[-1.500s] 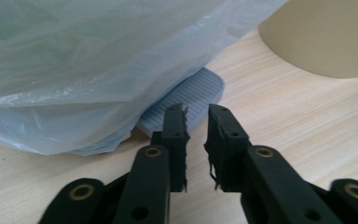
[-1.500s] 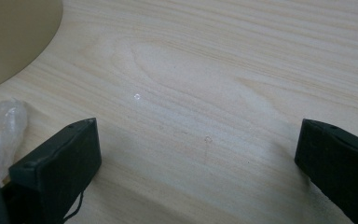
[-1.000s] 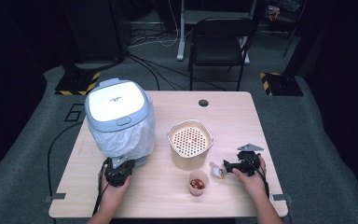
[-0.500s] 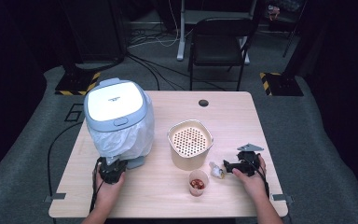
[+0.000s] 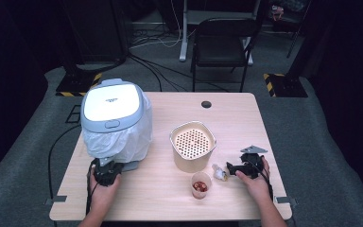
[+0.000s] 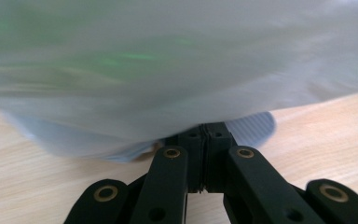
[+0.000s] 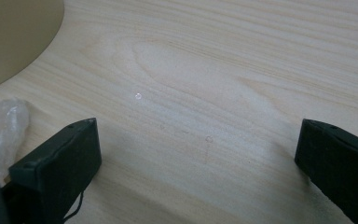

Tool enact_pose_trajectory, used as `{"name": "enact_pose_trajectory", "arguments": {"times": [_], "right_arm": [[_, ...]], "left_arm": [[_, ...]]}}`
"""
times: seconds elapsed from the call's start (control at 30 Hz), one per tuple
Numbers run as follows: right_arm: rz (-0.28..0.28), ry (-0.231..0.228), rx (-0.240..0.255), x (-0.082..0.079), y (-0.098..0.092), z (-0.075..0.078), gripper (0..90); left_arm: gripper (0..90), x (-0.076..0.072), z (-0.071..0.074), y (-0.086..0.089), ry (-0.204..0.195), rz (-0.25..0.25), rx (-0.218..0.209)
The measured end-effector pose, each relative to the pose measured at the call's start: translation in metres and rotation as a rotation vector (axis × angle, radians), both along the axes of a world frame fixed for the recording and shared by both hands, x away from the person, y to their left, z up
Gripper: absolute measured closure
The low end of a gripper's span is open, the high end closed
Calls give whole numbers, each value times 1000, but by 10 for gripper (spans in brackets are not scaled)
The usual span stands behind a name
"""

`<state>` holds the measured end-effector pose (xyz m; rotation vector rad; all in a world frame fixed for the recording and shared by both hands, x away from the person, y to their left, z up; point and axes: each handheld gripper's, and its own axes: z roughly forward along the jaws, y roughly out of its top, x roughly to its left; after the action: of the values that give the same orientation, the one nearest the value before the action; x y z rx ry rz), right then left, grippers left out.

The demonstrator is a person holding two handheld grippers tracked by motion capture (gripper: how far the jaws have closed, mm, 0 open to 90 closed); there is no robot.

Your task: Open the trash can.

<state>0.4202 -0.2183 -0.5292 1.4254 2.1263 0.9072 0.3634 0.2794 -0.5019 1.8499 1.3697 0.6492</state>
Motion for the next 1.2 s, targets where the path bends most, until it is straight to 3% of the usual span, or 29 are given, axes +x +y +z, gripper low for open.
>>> {"name": "enact_pose_trajectory", "arguments": {"times": [0.07, 0.1, 0.23, 0.3, 0.33, 0.37, 0.4, 0.43, 0.47, 0.5, 0.53, 0.57, 0.63, 0.73, 0.77, 0.8, 0.87, 0.9, 0.93, 0.97, 1.03, 1.1, 1.2], "right_arm": [[0, 0, 0, 0, 0, 0, 0], [0, 0, 0, 0, 0, 0, 0], [0, 0, 0, 0, 0, 0, 0], [0, 0, 0, 0, 0, 0, 0], [0, 0, 0, 0, 0, 0, 0], [0, 0, 0, 0, 0, 0, 0], [0, -1, 0, 0, 0, 0, 0], [0, -1, 0, 0, 0, 0, 0], [0, -1, 0, 0, 0, 0, 0], [0, -1, 0, 0, 0, 0, 0], [0, -1, 0, 0, 0, 0, 0], [0, -1, 0, 0, 0, 0, 0], [0, -1, 0, 0, 0, 0, 0], [0, -1, 0, 0, 0, 0, 0], [0, -1, 0, 0, 0, 0, 0], [0, -1, 0, 0, 0, 0, 0], [0, -1, 0, 0, 0, 0, 0], [0, -1, 0, 0, 0, 0, 0], [0, -1, 0, 0, 0, 0, 0], [0, -1, 0, 0, 0, 0, 0], [1, -1, -1, 0, 0, 0, 0], [1, -2, 0, 0, 0, 0, 0], [-1, -1, 0, 0, 0, 0, 0]], "left_arm": [[885, 0, 0, -3, 3, -11, -18], [872, -2, -2, -11, -3, 53, -112], [851, -1, -3, -14, 3, 30, -96], [877, 1, -4, -16, -6, 48, -102], [888, 2, -2, -11, -4, -9, -16], [892, 2, -2, -11, -4, -9, -16], [900, 0, -4, -21, -11, 27, -49], [900, 1, -3, -16, -12, -39, 34], [900, 0, -5, -20, -5, -7, -6], [900, 0, -5, -20, -3, -15, -1], [900, 0, -6, -23, 10, 34, -26], [900, 0, -6, -23, 10, 34, -26], [900, 5, -3, -17, 22, -58, 14], [900, 7, -3, -13, 37, -45, 23], [900, 5, -6, -18, 36, 4, -37], [900, 5, -9, -20, 33, 24, -26], [900, 6, -10, -21, 37, 15, -13], [900, 7, -10, -21, 60, 1, -1], [900, 7, -12, -22, 49, 5, -10], [900, 7, -11, -22, 75, 6, -10], [900, 9, -12, -20, 70, 6, -3], [900, 10, -13, -23, 63, 43, -35], [900, 10, -13, -22, 64, 37, -41]]}}
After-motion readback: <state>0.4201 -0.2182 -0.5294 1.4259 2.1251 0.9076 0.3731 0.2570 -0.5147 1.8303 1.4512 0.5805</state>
